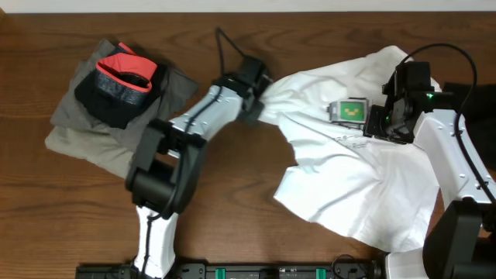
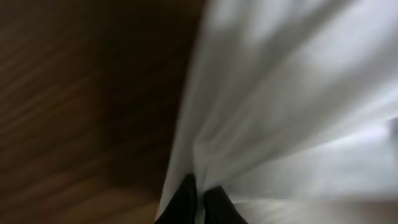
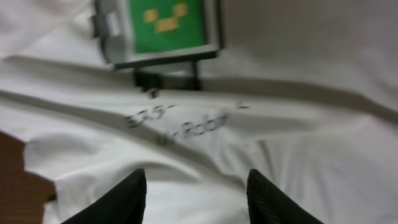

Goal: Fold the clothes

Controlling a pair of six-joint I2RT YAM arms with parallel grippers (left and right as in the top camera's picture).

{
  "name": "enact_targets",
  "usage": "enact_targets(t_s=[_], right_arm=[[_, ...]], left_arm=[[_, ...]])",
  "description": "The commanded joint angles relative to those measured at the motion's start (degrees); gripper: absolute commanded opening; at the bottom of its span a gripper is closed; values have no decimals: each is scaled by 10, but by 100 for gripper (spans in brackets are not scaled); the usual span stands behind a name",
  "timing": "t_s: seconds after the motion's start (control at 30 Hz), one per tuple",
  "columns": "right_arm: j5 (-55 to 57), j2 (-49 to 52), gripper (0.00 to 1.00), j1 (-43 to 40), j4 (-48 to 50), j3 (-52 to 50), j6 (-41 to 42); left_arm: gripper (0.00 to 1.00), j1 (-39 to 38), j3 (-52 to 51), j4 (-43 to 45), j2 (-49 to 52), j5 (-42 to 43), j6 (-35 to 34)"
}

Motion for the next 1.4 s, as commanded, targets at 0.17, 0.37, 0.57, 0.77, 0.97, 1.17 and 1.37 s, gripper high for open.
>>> enact_targets(t_s=[0.17, 0.37, 0.57, 0.77, 0.97, 1.17, 1.37], right_arm=[[-14, 23, 54, -1, 33, -60, 14], [-9, 66, 54, -4, 46, -123, 69], [108, 90, 55, -42, 72, -144, 104], [265, 90, 50, -144, 129, -112, 86], [119, 90, 51, -189, 219, -49, -46], [49, 89, 52, -187, 108, 48, -68], [-150, 89, 53, -187, 38, 87, -55]], left_arm=[[6, 87, 8, -113, -77, -105, -65], [6, 106, 8, -162, -82, -151, -107], [6, 120, 8, -170, -82, -155, -120], [6, 127, 8, -172, -83, -155, -120], [27, 126, 8, -158, -88, -132, -120], [58, 123, 14, -147, -112, -70, -118], [69, 107, 15, -60, -154, 141, -71]])
